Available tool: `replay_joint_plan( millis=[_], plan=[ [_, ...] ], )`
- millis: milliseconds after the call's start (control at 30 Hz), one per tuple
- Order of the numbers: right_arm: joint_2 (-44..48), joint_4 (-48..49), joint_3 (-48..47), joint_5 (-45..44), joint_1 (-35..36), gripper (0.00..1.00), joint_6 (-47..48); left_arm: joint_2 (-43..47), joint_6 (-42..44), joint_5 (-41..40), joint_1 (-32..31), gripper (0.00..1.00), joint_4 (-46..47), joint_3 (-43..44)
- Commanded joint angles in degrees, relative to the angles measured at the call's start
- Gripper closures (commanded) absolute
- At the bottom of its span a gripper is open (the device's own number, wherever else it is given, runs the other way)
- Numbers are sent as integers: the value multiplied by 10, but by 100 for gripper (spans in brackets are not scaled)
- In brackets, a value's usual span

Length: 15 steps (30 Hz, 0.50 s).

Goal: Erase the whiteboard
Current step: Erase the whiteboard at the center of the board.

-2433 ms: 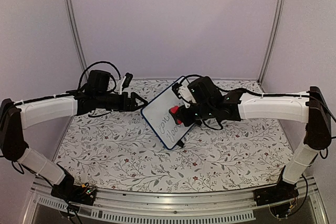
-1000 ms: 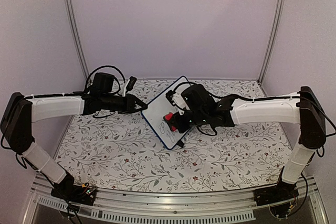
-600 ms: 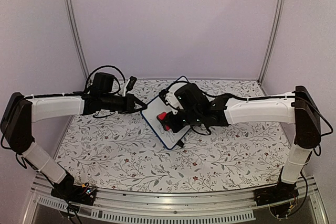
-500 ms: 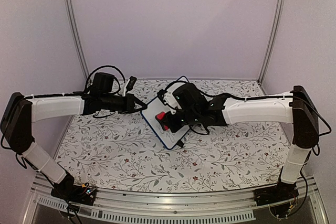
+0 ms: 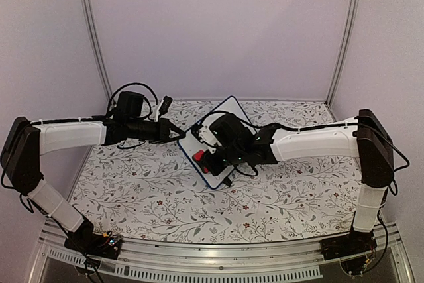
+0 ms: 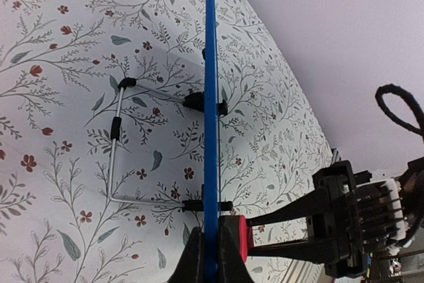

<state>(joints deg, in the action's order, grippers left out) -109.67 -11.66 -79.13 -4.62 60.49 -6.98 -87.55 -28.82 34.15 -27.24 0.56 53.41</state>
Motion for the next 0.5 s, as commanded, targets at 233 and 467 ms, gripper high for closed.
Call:
replay_joint_plan(
  millis=[233, 467],
  plan=[
    [-11, -17, 51, -29, 3, 95, -3, 11, 5, 7, 4, 96, 9, 3],
    [4, -16, 86, -39, 3, 95, -9, 13, 5, 7, 5, 97, 9, 2]
  ],
)
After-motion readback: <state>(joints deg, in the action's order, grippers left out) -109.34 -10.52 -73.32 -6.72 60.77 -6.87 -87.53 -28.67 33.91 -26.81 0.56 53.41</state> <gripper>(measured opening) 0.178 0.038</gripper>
